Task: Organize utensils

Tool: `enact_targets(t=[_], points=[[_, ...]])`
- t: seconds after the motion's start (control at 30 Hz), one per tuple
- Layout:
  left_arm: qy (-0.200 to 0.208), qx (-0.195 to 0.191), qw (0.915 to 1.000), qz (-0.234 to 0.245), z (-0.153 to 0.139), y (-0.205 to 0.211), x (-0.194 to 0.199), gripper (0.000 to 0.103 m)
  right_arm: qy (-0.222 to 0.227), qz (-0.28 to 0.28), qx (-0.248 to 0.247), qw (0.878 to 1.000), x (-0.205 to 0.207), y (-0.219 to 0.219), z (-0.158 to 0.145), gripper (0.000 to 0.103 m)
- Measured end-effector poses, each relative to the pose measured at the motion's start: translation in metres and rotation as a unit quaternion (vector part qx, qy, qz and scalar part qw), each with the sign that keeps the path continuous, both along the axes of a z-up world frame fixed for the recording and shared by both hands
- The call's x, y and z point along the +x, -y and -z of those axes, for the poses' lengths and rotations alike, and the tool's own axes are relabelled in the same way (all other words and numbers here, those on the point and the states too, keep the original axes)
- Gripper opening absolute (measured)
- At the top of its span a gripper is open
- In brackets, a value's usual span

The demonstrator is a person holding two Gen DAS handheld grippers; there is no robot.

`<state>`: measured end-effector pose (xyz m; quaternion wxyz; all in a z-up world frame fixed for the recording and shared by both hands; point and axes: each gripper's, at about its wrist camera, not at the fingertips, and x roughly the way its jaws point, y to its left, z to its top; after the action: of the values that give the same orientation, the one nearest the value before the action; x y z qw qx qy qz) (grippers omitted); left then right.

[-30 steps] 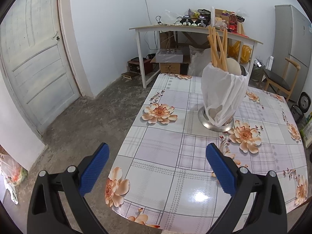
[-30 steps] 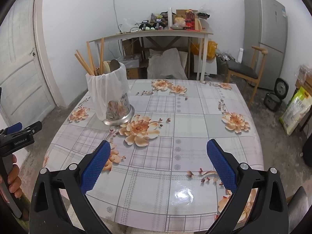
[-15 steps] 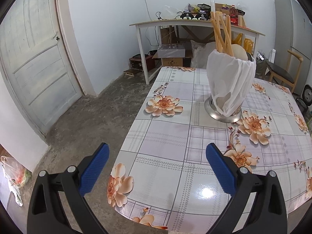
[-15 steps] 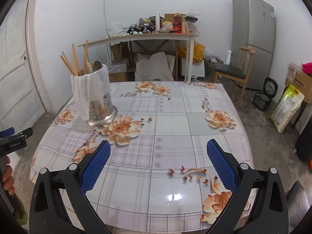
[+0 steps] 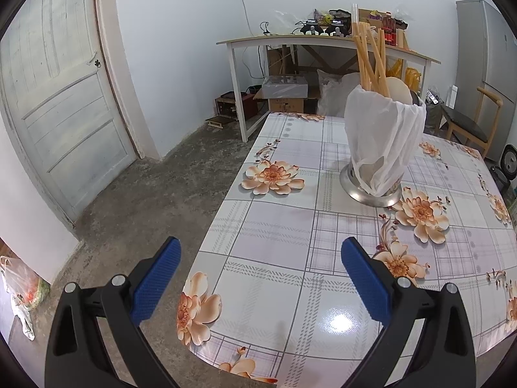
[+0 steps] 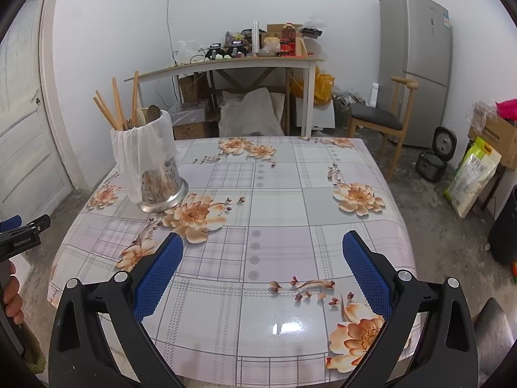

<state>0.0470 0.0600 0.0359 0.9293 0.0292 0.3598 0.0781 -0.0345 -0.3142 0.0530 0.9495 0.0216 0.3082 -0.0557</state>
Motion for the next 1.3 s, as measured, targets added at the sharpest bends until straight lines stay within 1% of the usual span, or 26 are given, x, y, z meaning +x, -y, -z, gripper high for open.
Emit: enact_targets(t=[0.6, 1.3], points=[[0.006, -0.004, 0.9999, 0.015, 0.0, 0.007, -0.003, 0.097, 0.003, -0.006, -0.001, 1.0, 0.0, -0.003, -0.002, 0.095], [0.014, -0.003, 0.9997, 0.021, -0.002, 0.012, 0.001, 0.097, 0.014, -0.014, -0.001, 1.0, 0.002, -0.01, -0.008, 0.095]])
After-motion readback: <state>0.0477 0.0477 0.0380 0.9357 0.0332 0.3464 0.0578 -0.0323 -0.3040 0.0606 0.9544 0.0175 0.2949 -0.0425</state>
